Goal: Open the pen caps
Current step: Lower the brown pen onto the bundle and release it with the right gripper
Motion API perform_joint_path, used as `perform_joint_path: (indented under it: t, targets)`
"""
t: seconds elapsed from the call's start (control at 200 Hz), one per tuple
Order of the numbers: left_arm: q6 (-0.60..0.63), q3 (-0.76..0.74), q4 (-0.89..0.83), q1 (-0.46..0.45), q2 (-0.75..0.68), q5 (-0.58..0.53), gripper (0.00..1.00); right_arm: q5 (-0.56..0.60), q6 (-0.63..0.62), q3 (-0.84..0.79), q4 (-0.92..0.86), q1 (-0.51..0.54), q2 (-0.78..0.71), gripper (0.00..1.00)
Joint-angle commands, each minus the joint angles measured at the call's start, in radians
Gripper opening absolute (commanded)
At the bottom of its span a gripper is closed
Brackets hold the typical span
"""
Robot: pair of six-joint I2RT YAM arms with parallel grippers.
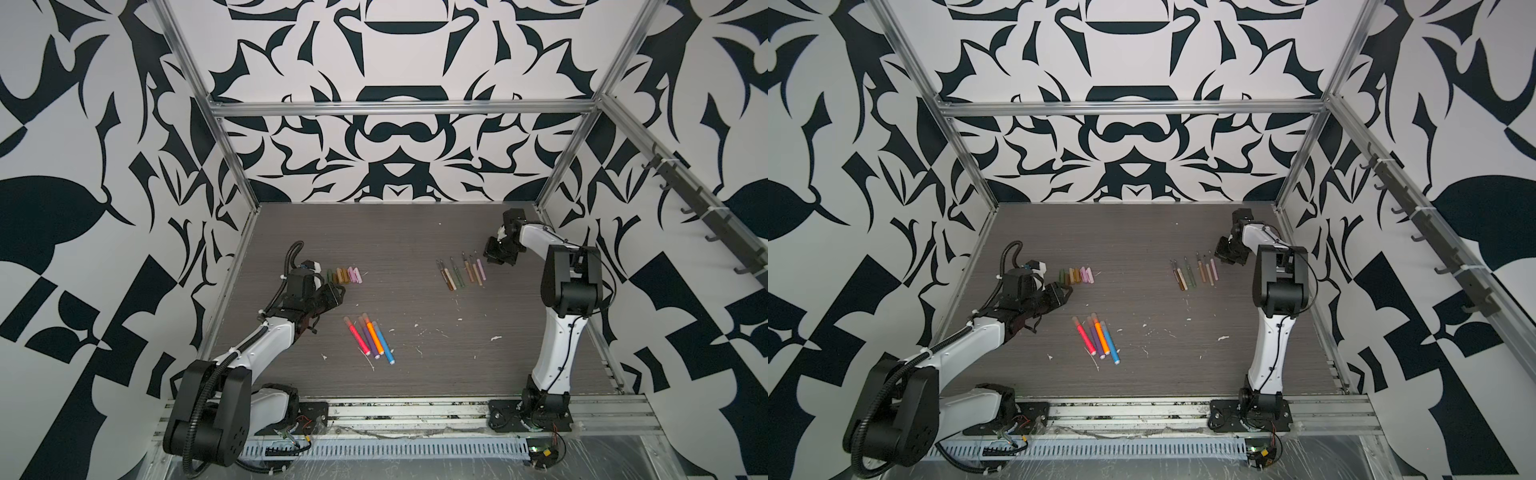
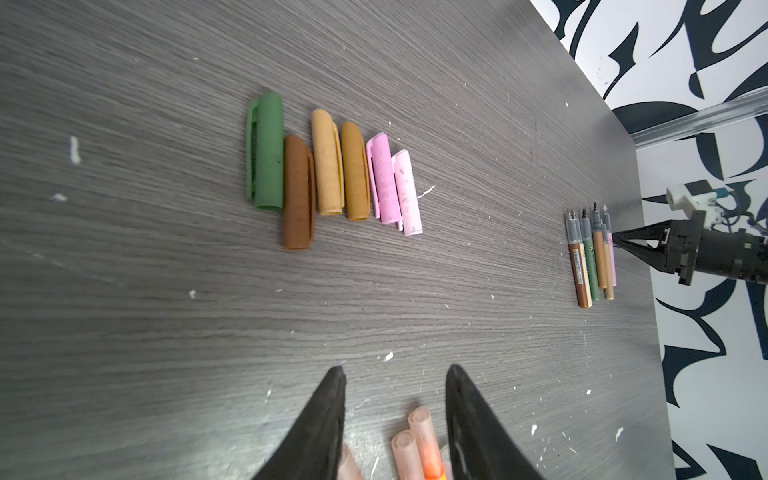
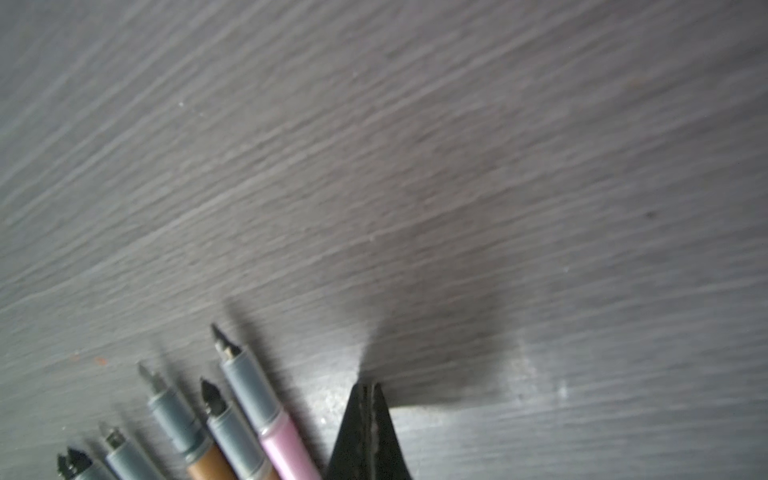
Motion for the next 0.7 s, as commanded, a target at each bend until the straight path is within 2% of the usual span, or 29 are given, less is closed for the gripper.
perform_joint_path:
  t: [0.0,0.275,0.695]
  targets:
    - [0.009,0.027,0.008,-0.002,0.004,0.009,0.43,-0.028,-0.006,-0.073,-0.047,0.008,-0.028,0.0]
    - [0.009,0.028,0.007,-0.002,0.007,0.01,0.43,-0.044,0.006,-0.115,-0.039,0.008,-0.087,0.0]
    - [0.009,0.025,0.008,-0.002,0.004,0.007,0.43,-0.063,0.007,-0.091,-0.052,0.04,-0.074,0.0]
